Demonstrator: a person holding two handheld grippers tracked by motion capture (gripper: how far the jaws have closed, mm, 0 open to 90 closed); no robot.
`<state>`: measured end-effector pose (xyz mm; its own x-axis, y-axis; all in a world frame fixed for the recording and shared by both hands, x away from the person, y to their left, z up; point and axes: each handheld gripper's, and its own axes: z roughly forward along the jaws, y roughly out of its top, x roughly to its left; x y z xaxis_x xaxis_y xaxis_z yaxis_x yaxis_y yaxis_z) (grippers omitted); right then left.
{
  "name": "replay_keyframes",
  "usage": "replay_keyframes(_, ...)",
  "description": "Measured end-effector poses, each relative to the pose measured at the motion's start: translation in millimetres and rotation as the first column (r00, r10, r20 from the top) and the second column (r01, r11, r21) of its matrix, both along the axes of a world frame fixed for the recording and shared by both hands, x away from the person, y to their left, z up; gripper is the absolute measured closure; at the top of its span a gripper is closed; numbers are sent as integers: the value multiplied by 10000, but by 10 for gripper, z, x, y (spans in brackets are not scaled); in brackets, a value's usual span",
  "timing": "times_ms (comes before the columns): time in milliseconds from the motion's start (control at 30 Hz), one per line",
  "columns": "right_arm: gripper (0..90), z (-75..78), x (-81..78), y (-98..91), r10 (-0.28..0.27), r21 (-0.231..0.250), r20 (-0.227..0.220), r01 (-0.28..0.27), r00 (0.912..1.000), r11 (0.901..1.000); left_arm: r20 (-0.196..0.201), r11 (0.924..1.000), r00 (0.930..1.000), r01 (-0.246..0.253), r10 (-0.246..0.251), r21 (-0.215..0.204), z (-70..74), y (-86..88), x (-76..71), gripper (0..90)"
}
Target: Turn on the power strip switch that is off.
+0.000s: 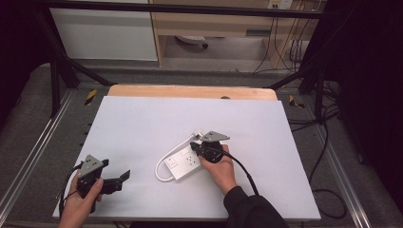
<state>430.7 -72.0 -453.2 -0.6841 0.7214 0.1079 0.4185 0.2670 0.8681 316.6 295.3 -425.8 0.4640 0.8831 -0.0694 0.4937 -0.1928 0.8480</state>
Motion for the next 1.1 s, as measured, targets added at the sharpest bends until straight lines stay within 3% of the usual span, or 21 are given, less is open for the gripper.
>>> replay_keyframes(767, 900, 27, 17, -20, 158, -272, -207, -164, 9997, 9995, 1, 10000, 10000, -23, 23, -7, 2, 5, 0, 67)
replay_keyframes(1100, 900, 154, 59, -95, 46, -215, -72, -47, 10000, 9998, -7, 10000, 10000, -52, 51, -52, 8, 10, 2, 68)
